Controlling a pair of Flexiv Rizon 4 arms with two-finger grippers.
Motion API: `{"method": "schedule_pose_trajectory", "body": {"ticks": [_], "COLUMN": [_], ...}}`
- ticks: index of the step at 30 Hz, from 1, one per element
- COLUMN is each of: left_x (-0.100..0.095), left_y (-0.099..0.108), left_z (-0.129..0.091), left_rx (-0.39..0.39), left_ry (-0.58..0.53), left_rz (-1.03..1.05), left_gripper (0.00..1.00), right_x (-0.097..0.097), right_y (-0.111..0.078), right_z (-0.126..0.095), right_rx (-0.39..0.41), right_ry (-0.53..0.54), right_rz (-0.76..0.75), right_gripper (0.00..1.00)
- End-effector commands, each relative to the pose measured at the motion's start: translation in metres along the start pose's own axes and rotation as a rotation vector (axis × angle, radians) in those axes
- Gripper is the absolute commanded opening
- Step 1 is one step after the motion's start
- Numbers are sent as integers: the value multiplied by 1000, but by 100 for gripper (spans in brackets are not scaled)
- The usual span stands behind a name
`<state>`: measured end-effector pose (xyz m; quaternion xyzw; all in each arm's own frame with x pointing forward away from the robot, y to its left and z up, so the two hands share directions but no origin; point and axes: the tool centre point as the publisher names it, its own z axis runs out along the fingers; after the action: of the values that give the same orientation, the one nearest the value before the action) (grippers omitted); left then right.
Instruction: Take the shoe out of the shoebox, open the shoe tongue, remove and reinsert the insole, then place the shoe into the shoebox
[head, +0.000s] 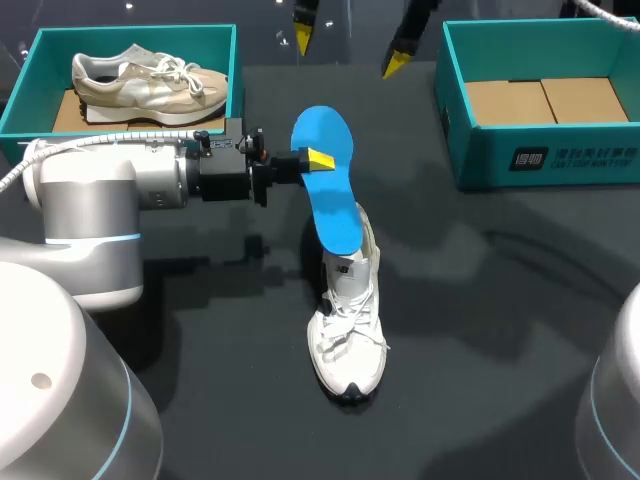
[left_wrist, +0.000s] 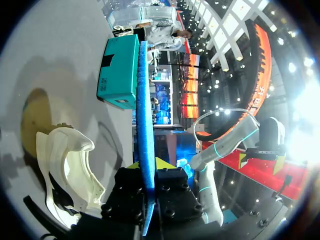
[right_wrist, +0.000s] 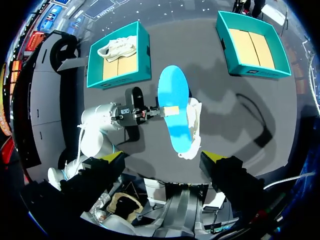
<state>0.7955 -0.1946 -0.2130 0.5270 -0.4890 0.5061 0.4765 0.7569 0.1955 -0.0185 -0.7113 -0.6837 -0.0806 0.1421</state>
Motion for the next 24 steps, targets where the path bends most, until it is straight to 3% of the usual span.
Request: {"method": "schedule_pose_trajectory", "body": {"ticks": [1, 24], "left_x": [-1, -1], "left_y": [0, 0], "left_z": [1, 1], "left_rx": [2, 2], "left_ry": [1, 1], "left_rz": [1, 1], "left_gripper": [0, 0], "right_x": [-23, -66], "right_y": [-6, 0], "right_z": [9, 44], "right_rx": [-28, -75], "right_ry": [326, 681], "right_rz": [-10, 40], "right_gripper": [100, 100]}}
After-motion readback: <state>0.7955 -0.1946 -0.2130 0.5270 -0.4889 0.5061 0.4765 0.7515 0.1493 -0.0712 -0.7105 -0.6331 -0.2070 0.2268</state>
